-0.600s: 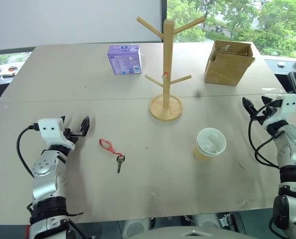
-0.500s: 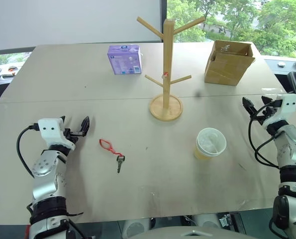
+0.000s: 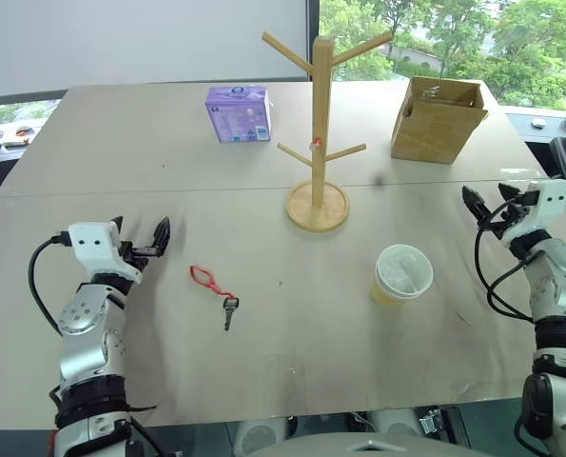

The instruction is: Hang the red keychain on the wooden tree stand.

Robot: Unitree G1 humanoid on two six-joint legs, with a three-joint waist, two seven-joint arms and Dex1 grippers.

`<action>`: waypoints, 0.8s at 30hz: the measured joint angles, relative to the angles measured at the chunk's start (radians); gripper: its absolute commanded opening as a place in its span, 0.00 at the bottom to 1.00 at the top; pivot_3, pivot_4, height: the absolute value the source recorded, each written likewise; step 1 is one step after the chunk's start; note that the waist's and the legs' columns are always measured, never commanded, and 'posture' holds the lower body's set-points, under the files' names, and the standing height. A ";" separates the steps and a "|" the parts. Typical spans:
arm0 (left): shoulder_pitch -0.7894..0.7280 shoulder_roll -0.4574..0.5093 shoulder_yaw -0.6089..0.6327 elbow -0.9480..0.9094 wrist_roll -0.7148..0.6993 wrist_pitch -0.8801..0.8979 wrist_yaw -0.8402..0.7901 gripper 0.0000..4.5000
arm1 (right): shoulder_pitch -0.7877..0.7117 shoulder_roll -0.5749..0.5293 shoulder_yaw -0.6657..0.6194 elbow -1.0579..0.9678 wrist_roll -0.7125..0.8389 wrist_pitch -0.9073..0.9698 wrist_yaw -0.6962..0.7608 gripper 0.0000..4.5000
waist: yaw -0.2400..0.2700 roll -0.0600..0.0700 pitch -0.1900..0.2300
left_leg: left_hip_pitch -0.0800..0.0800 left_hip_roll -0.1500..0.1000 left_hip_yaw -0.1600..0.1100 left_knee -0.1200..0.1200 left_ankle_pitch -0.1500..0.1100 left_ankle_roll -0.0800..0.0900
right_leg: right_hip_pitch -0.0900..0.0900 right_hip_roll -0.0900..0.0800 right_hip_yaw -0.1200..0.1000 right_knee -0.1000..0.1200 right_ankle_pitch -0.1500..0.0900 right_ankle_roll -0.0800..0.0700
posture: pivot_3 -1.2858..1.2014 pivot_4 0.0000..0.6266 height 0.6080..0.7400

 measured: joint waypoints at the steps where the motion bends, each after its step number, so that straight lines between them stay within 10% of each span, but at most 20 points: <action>1: 0.000 0.000 0.000 0.000 -0.002 0.001 -0.001 0.99 | 0.001 -0.001 0.000 0.000 0.000 0.000 0.001 1.00 | 0.000 0.000 0.000 | 0.000 0.000 0.000 0.000 0.000 0.000 | 0.000 0.000 0.000 0.000 0.000 0.000 | 0.52 0.24 1.00; 9: -0.003 0.000 -0.002 -0.024 -0.037 0.016 -0.033 0.99 | 0.070 -0.039 0.008 -0.023 0.002 -0.011 0.085 1.00 | 0.004 0.000 0.000 | -0.001 0.000 0.000 0.000 0.000 0.000 | 0.000 0.000 0.000 0.000 0.000 0.000 | 0.52 0.24 1.00; 24: -0.007 -0.019 -0.113 -0.379 -0.230 0.185 -0.198 0.99 | 0.552 -0.270 0.060 -0.286 0.096 -0.202 0.805 1.00 | 0.001 0.000 0.000 | 0.002 0.000 -0.002 0.000 -0.002 0.004 | 0.002 0.001 0.000 -0.001 0.000 0.000 | 0.52 0.24 1.00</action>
